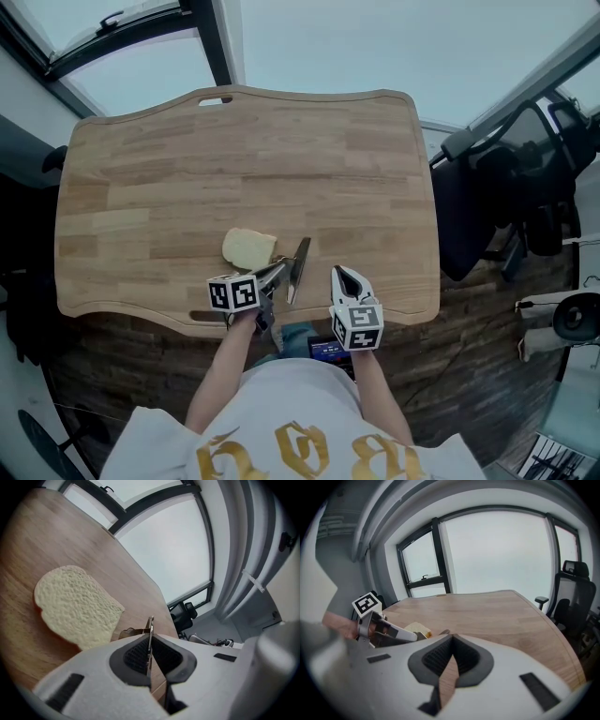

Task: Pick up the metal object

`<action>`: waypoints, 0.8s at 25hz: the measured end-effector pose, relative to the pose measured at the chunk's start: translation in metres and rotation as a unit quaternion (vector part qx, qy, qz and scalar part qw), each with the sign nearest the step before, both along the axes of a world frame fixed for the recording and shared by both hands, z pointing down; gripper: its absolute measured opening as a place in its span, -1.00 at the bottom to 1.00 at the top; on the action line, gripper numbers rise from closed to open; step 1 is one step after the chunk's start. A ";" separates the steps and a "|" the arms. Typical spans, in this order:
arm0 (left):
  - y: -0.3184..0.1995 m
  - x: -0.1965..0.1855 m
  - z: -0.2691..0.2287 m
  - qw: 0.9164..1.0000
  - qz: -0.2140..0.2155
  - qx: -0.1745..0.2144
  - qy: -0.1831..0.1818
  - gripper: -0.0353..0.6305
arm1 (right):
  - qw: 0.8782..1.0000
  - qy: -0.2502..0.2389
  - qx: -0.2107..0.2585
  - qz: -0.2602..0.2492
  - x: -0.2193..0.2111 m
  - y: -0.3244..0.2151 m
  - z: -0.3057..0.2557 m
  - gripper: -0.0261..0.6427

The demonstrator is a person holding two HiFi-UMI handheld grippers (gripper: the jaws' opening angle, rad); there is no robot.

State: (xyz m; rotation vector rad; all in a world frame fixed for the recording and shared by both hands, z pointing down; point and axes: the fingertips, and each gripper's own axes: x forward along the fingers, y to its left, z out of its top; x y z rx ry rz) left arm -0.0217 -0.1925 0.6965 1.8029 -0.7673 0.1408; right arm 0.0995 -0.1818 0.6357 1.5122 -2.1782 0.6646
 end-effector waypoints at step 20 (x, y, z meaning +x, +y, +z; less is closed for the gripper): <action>0.002 -0.023 -0.058 0.998 -0.030 0.052 0.029 -0.81 | 0.999 0.024 0.047 0.011 -0.001 0.012 -0.035 -0.89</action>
